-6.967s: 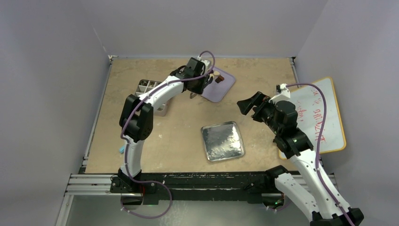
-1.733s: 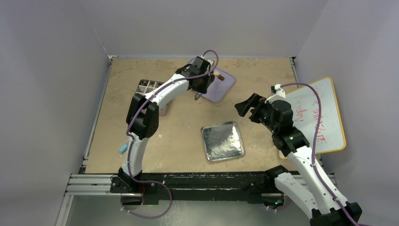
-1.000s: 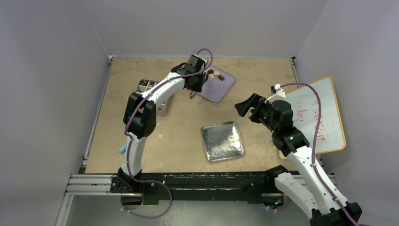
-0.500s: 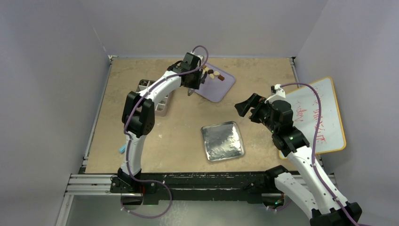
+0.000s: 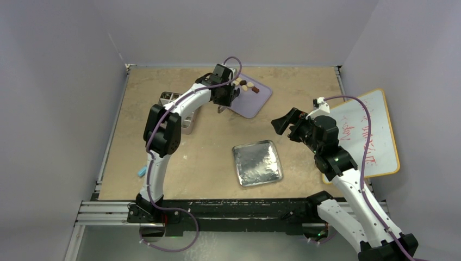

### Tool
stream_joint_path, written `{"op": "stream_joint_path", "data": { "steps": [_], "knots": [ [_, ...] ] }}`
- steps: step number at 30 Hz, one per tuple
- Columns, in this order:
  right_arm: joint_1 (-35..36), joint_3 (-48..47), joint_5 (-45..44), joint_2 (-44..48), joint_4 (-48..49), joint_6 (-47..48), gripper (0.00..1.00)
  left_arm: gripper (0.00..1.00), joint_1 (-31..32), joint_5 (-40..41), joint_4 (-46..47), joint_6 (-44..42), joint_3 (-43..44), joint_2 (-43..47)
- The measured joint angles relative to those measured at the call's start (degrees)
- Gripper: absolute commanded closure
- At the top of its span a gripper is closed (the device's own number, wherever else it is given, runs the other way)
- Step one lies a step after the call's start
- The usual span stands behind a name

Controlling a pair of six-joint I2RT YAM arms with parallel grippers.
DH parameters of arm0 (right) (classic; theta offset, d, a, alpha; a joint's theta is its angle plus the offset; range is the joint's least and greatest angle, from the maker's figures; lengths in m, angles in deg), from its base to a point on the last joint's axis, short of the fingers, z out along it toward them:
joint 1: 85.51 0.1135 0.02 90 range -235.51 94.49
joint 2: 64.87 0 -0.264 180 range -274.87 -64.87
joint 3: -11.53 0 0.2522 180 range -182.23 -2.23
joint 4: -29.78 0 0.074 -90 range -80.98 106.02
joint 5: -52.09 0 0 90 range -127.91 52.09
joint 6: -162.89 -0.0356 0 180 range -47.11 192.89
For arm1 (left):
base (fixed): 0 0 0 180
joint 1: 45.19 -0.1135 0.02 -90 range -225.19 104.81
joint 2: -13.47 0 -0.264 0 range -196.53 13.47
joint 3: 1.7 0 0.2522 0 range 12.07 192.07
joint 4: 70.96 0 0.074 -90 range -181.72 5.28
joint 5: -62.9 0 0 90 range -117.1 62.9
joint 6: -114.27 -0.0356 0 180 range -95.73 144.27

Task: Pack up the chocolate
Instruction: Place the fake chocolate in the packing box.

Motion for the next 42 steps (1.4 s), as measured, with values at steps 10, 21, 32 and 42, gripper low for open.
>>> {"op": "stream_joint_path", "data": {
  "steps": [10, 21, 32, 42],
  "knots": [
    [0.0, 0.0, 0.0, 0.0, 0.0, 0.0, 0.03, 0.95, -0.2, -0.4, 0.8, 0.5, -1.2, 0.2],
    [0.0, 0.0, 0.2, 0.0, 0.0, 0.0, 0.03, 0.96, -0.3, -0.7, -0.7, 1.0, -5.3, 5.9],
    [0.4, 0.0, 1.7, -0.1, 0.5, 0.0, 0.03, 0.96, -4.7, -0.6, -2.7, 1.7, -11.8, 19.1],
    [1.7, 0.0, 2.2, -1.4, 1.4, 0.0, 0.03, 0.94, -16.9, 1.6, -4.5, 3.0, -23.9, 33.5]
  ]
}}
